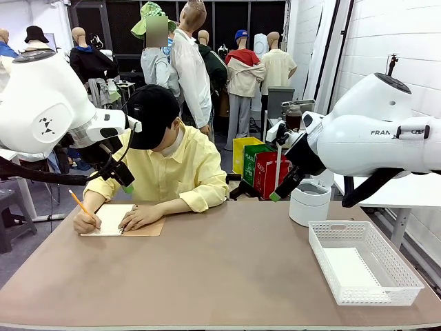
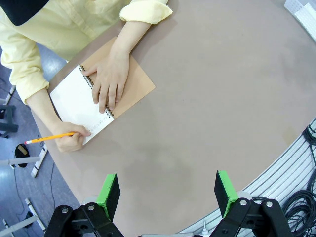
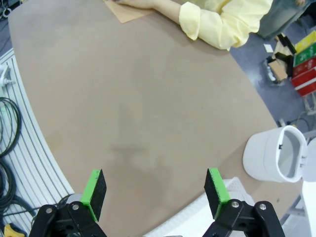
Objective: Sort the paper based on its condition.
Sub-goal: If a person hands you a paper, place it in the Organizing basket , and if it's crumpled, put it in the Trash can.
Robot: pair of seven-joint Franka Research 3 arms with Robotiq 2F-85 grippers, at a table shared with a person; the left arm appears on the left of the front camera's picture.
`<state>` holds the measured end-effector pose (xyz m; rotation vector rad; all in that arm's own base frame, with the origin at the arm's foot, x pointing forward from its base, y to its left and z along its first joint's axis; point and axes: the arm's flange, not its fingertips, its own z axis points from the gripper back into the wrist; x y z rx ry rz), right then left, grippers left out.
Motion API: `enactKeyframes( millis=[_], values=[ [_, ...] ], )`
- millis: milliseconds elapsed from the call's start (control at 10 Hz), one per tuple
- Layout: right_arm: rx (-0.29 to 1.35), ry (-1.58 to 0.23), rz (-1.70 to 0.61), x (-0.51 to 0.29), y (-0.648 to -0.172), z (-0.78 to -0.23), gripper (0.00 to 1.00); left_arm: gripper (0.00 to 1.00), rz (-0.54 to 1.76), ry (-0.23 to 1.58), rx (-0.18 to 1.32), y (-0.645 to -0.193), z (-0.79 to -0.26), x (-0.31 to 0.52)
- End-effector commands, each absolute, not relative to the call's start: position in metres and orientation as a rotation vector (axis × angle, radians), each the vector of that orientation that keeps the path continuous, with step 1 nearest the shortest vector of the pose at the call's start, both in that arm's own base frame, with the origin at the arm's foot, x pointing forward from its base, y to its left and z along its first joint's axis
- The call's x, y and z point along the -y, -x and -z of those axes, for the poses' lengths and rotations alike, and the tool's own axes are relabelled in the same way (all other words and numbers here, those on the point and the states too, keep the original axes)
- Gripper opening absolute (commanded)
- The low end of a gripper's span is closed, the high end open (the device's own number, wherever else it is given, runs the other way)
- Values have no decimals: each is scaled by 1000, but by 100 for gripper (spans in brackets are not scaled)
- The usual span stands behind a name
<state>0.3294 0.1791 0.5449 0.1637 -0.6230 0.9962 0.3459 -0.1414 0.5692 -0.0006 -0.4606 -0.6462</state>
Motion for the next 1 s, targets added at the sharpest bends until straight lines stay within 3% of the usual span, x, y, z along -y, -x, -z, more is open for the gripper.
enactKeyframes(
  millis=[0,900],
  values=[
    [610,-167,-1003,-181,-331,-546,100,100,647,4,462,-346,-570,140],
    [610,-167,-1003,-181,-331,-546,100,100,647,4,462,-346,-570,140]
  ],
)
